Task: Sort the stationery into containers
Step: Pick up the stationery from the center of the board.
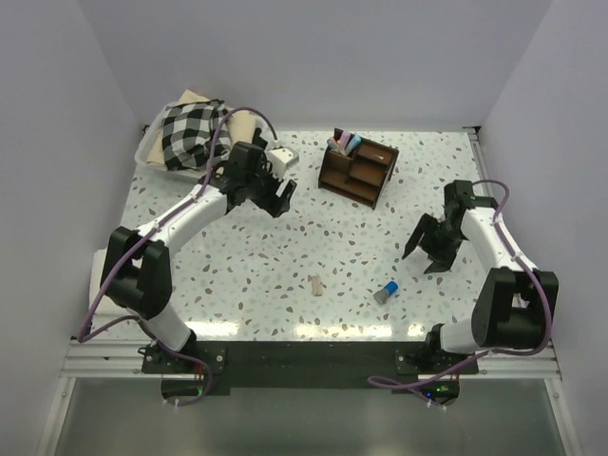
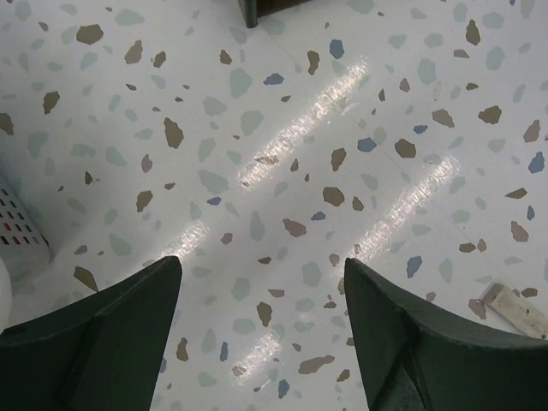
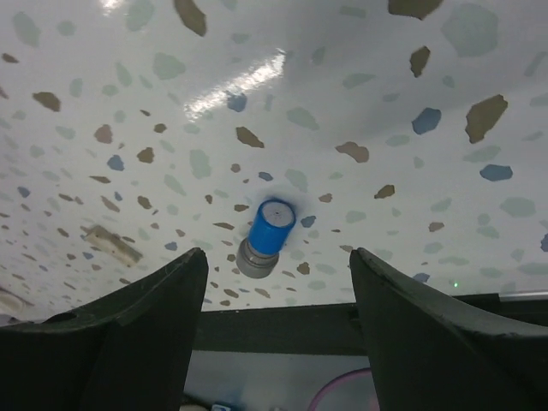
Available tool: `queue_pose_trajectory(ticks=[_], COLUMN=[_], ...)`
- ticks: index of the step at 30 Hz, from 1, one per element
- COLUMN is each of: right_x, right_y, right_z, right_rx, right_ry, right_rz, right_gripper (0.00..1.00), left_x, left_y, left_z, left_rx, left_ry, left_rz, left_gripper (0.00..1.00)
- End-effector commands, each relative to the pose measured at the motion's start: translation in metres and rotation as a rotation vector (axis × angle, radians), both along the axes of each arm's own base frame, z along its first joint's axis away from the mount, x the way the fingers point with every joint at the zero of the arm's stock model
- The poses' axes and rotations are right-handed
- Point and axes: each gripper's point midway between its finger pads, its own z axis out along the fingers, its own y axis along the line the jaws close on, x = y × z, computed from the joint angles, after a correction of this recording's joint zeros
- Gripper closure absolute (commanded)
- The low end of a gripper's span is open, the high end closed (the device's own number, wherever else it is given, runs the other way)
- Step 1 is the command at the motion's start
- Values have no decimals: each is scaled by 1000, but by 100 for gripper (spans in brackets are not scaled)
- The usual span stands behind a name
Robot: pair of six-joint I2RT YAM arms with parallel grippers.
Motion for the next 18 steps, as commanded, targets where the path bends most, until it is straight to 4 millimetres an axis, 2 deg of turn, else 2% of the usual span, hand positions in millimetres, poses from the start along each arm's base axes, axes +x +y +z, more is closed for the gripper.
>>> queue_pose_trajectory(ticks=[1,3,6,11,13,15,18], right_x=[-27,-31,-39,-47,-52,-51,-37], right_y=[-13,-15,-10,1,3,9,22], right_z=[-24,-28,-40,-51,-54,-57,-57], right_rx=[-88,-99,-84,-30,-24,13,94], right_ry=[191,230,286,307,319,325,302], right_rz=[-105,-128,-168,-203,-209,-209,-228], right_gripper=[34,41,42,33,32,33,33], left_x=[24,26,23,17,16,15,17], left_y=[3,5,7,10,10,9,7], left_z=[24,26,25,16,12,9,8], left_rx=[5,4,10,21,22,21,12], left_ry=[-70,-73,-73,-53,-43,-37,-34], left_rz=[15,24,23,23,21,18,16], left_gripper=[19,19,19,19,19,19,19])
